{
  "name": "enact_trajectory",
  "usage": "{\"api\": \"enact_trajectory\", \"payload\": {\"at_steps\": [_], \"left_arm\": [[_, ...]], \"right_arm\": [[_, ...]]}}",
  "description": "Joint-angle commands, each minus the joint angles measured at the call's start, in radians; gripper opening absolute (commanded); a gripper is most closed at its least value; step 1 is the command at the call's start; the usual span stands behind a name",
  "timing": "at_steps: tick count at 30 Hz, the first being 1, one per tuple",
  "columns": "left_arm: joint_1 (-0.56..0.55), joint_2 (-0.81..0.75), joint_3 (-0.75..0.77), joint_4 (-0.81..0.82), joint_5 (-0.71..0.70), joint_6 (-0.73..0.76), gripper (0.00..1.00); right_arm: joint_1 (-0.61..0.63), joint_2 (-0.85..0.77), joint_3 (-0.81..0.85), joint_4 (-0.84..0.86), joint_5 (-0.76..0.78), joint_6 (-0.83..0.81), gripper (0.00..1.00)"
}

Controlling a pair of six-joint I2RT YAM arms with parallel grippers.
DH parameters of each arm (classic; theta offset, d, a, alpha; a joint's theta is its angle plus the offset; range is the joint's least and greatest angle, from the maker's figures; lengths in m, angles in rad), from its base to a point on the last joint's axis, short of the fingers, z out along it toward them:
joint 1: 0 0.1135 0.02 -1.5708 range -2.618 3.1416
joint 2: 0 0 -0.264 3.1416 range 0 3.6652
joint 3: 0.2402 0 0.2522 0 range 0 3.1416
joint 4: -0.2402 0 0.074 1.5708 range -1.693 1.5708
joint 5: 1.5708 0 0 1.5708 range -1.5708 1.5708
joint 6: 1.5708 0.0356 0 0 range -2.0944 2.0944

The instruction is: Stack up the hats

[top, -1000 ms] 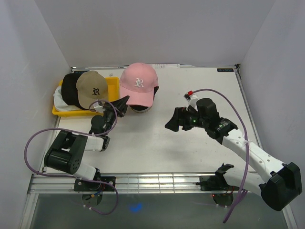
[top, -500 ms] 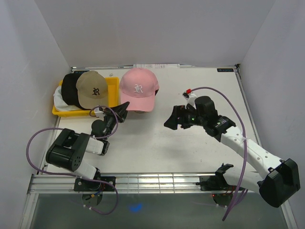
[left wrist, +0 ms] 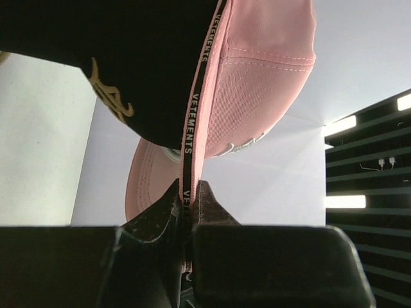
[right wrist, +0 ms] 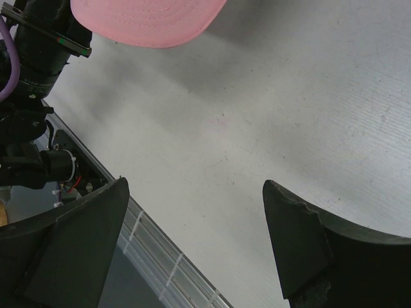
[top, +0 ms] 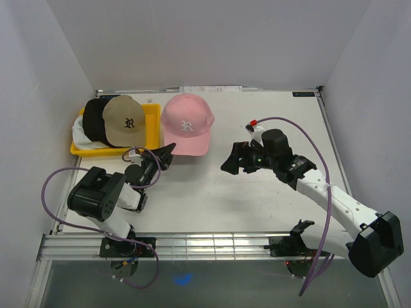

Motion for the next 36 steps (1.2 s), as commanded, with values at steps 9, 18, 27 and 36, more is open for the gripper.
{"api": "enact_trajectory", "payload": {"at_steps": [9,18,27,36], "left_arm": [[-0.003,0.12,-0.06,0.261,0.038,0.042,0.0],[0.002,0.154,-0.051,0.261,0.041,0.051,0.0],[0.011,0.198,-0.071,0.261,0.035,0.048,0.0],[0.027,0.218,-0.066,0.26,0.044,0.052,0.0]], "right_arm": [[-0.002,-0.005,0.0,0.038,0.032,-0.03,0.9],[-0.002,-0.004,-0.008,0.037,0.041,-0.041,0.9],[-0.002,-0.005,-0.017,0.035,0.047,-0.05,0.9],[-0.002,-0.004,-0.017,0.035,0.053,-0.055,0.9]]}}
